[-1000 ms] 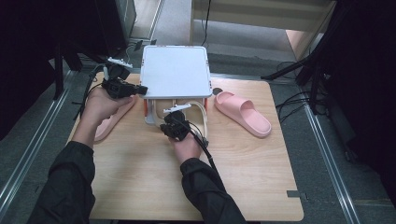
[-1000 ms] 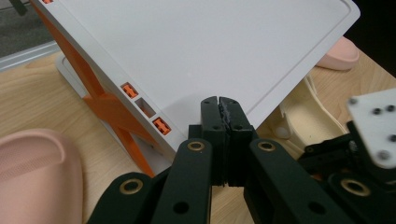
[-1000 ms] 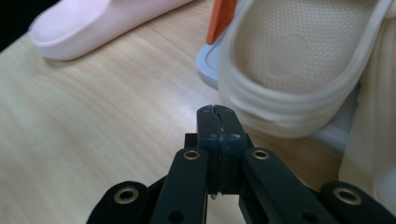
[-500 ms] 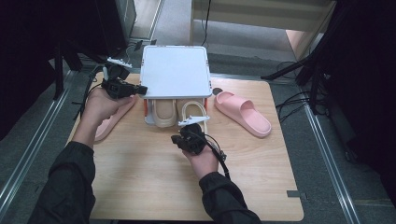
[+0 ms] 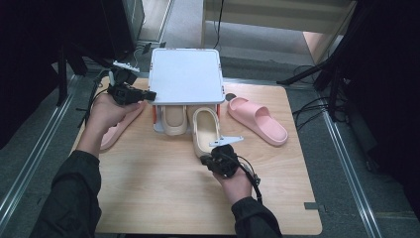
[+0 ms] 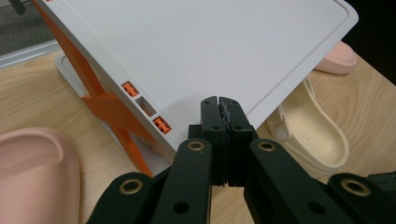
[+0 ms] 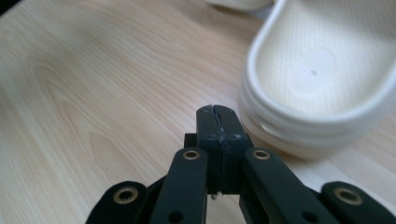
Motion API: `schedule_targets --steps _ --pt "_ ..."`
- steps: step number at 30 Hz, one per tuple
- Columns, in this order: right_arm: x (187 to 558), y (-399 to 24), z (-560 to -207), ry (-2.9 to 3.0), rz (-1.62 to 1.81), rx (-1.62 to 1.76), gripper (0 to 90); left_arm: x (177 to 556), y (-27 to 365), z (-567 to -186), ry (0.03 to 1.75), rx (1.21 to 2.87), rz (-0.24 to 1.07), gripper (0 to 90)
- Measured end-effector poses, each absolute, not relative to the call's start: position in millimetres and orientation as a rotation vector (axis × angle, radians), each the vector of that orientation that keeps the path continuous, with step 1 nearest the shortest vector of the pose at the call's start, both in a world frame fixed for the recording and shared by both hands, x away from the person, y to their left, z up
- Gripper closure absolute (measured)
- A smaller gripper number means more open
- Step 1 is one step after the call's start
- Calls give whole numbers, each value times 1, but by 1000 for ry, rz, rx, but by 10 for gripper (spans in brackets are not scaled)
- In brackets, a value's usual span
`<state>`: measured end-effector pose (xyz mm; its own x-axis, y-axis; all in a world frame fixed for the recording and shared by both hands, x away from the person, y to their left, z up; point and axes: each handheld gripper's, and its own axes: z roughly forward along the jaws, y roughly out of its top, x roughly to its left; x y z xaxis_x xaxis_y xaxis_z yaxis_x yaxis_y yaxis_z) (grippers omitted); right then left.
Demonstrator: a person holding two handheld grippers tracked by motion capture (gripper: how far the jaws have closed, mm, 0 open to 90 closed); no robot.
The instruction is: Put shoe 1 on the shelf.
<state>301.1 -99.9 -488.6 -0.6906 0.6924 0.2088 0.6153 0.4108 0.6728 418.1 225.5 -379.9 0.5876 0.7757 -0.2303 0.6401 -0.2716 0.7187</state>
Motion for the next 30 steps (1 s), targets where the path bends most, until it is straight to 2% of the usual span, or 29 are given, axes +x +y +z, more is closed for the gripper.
schedule_targets --steps 11,26,30 --pt "308 -122 -502 2539 1079 1247 900 418 226 -380 1127 1999 209 894" --pt "339 -104 -505 2494 1064 1287 900 418 226 -380 1127 1999 212 894" --pt "351 -99 -505 2472 1075 1298 870 418 226 -380 1127 1995 211 893"
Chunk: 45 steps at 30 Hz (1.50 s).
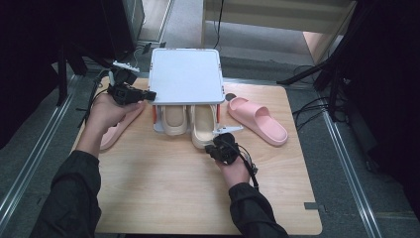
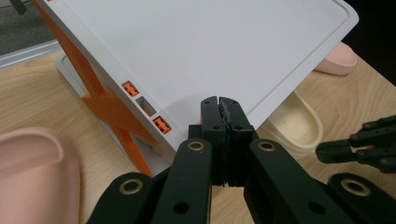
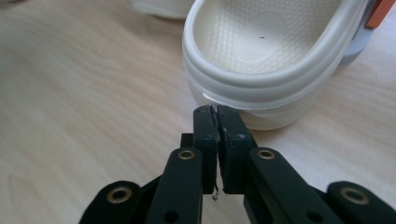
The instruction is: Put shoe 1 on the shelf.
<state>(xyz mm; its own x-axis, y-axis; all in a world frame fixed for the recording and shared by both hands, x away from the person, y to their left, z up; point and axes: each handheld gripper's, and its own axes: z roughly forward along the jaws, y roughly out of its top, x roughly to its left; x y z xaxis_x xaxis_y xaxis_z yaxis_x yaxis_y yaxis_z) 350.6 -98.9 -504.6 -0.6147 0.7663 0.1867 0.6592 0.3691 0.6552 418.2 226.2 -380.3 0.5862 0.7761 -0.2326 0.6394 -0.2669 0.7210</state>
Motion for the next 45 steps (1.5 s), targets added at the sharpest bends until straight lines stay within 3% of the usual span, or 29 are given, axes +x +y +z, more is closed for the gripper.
schedule_targets --steps 10,20,22,24,25,29,35,45 --pt "381 -83 -504 2427 1088 1324 874 418 227 -381 1122 1995 215 892" --pt "392 -84 -508 2369 1156 1358 767 414 227 -382 1120 1975 258 846" --pt "391 -85 -507 2374 1152 1352 768 413 226 -382 1124 1969 257 799" --pt "387 -87 -503 2397 1170 1323 774 413 225 -381 1120 1964 236 689" --pt "382 -92 -499 2409 1188 1303 736 410 223 -377 1117 1946 211 588" --pt "374 -100 -494 2446 1246 1329 644 402 219 -368 1095 1948 202 410" --pt "346 -109 -484 2501 1281 1236 576 382 223 -357 1079 1970 204 350" --pt "314 -138 -475 2540 1309 1071 496 363 240 -359 1118 1968 220 339"
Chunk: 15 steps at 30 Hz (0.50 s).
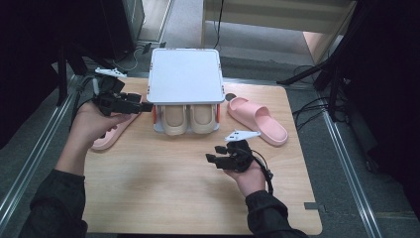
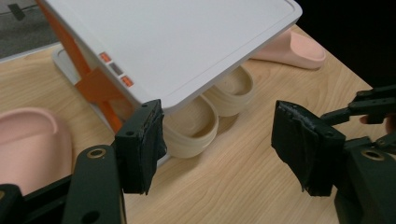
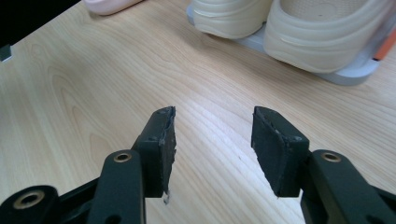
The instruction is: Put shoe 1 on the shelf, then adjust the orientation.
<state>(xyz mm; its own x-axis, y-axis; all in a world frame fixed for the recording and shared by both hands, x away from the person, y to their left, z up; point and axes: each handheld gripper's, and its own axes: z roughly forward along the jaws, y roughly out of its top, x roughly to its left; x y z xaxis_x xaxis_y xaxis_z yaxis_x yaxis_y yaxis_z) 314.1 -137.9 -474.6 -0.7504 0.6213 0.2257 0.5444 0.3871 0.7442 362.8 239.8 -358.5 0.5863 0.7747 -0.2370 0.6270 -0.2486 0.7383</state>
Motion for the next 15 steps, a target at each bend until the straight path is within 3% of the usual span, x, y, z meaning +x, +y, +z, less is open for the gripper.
schedule_targets --steps 15 --pt "321 -152 -477 2541 1344 1123 491 352 284 -389 1218 1921 272 348"
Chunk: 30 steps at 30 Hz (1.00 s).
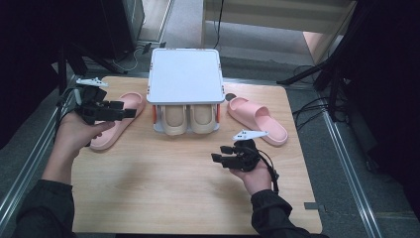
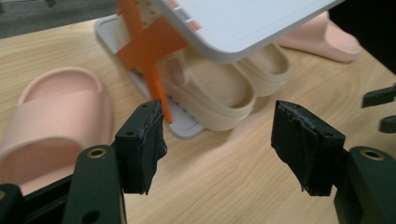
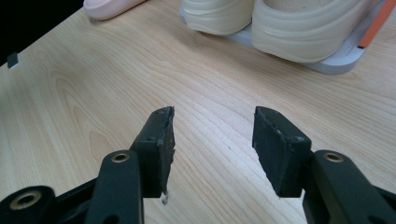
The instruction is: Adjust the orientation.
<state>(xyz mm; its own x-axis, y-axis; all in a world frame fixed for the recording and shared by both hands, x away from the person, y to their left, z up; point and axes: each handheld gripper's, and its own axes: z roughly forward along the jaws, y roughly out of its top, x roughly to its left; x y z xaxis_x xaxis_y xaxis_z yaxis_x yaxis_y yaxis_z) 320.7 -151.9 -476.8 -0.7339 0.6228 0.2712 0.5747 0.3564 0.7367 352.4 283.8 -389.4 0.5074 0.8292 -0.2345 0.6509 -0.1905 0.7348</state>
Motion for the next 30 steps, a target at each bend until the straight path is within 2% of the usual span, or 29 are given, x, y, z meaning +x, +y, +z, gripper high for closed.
schedule_targets --steps 3,11,23,30 --pt "324 -146 -477 2564 1336 1106 491 355 298 -402 1235 1902 201 401" --pt "322 -141 -482 2593 1304 1086 493 370 313 -421 1267 1916 243 483" --pt "304 -154 -490 2584 1270 1134 493 405 323 -462 1318 2003 240 537" --pt "296 -169 -489 2531 1271 1187 493 408 330 -474 1353 1995 242 554"
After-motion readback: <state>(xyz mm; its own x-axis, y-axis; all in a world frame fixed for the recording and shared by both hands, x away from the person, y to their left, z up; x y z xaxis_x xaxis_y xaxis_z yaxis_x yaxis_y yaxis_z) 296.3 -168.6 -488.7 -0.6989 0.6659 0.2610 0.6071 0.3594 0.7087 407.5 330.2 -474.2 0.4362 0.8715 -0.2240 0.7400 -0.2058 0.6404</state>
